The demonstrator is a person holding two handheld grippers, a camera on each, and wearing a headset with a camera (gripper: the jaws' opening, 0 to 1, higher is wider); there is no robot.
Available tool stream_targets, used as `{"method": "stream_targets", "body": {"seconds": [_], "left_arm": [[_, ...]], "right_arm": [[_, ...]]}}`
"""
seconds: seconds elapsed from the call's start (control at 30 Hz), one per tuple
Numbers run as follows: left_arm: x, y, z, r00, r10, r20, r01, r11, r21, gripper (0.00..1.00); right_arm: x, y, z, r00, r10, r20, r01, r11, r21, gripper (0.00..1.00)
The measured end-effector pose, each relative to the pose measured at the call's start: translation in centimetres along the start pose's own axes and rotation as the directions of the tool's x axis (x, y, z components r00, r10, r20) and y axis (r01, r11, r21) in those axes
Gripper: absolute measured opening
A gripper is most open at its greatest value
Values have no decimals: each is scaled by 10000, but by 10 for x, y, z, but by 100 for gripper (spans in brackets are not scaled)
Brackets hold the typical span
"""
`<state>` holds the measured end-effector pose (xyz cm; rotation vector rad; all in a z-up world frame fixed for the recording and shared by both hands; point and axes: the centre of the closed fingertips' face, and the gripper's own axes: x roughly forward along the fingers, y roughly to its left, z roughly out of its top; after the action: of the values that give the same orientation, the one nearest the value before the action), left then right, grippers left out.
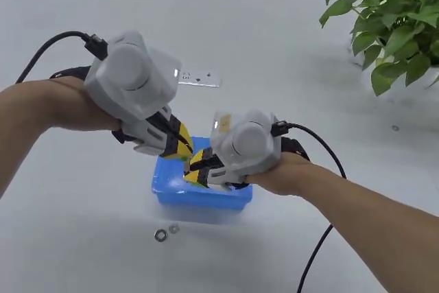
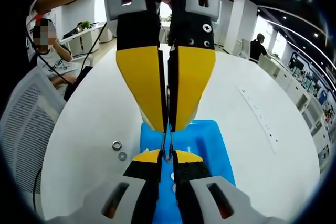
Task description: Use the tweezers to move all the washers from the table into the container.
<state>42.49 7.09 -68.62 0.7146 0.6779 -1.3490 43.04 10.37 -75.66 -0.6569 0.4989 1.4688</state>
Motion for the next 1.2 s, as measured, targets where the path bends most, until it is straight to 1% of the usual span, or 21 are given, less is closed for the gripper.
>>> {"method": "stream_targets", "body": {"seconds": [0.3, 0.5, 1.2], "left_arm": [[8, 5, -9, 10000, -94, -26, 93, 9998, -153, 5], [12, 6, -13, 9999, -150, -6, 149, 9996, -220, 5], [17, 8, -17, 9998, -181, -121, 179, 9998, -130, 5]], "right_arm": [[10, -3, -9, 9998, 166, -113, -165, 9998, 70, 10], [13, -4, -13, 9996, 238, -164, -236, 9996, 123, 10], [15, -5, -20, 9991, 240, -342, -238, 9997, 76, 11]]}}
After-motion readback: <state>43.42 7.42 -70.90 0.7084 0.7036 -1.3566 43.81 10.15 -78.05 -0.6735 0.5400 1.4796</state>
